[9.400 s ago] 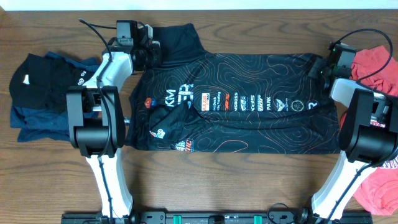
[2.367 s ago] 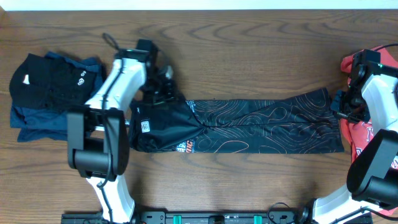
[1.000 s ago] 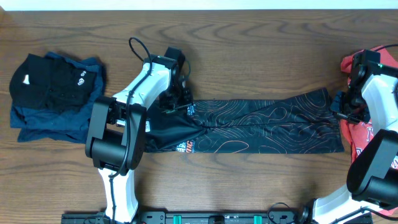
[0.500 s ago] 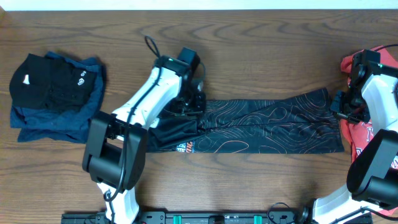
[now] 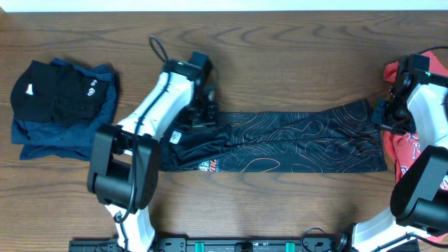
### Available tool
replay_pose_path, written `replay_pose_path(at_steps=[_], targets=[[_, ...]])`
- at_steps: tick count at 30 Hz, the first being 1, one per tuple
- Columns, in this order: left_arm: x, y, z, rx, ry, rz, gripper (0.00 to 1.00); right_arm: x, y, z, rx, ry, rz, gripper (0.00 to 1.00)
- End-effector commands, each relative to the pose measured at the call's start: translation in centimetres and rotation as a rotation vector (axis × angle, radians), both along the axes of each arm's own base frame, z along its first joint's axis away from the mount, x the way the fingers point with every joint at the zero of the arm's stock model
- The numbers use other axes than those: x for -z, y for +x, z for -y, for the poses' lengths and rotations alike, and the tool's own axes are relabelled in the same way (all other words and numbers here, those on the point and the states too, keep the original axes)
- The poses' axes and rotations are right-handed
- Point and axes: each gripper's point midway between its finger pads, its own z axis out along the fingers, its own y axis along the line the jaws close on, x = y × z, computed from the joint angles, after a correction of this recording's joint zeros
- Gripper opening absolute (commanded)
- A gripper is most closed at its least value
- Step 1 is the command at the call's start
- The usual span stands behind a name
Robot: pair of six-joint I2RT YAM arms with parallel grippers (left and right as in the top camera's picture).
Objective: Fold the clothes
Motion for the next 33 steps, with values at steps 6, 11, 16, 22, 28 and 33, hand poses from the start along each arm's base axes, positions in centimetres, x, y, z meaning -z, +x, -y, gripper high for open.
replay_pose_path(at_steps=[6,11,16,22,28,33], targets=[[-0.4,0.7,-1.9,-0.035,0.017,0.01,0.54,0.9,4.7,0.1,-0.141,0.028,0.15,0.31],[-0.4,0.7,-1.9,-0.036,0.016,0.011,0.54,3.6,6.6,-0.9,-0.162,0.107,0.178,0.31],[-0.4,0.7,-1.9,-0.035,0.016,0.011,0.54,6.4,7.5,-0.7,-0.163,0.114,0.167,0.33],[-0.4,0.7,-1.9,-0.036,0.015,0.013,0.54,7.3,7.6,-0.7,-0.162,0.116,0.161,0.28],[-0.3,0.9,-1.8,-0.036,0.013,0.021,0.54,7.2,7.8,-0.6,-0.163,0.113,0.167,0.02],[-0.3,0.9,-1.8,-0.036,0.013,0.021,0.54,7.2,7.6,-0.6,-0.162,0.115,0.161,0.01]])
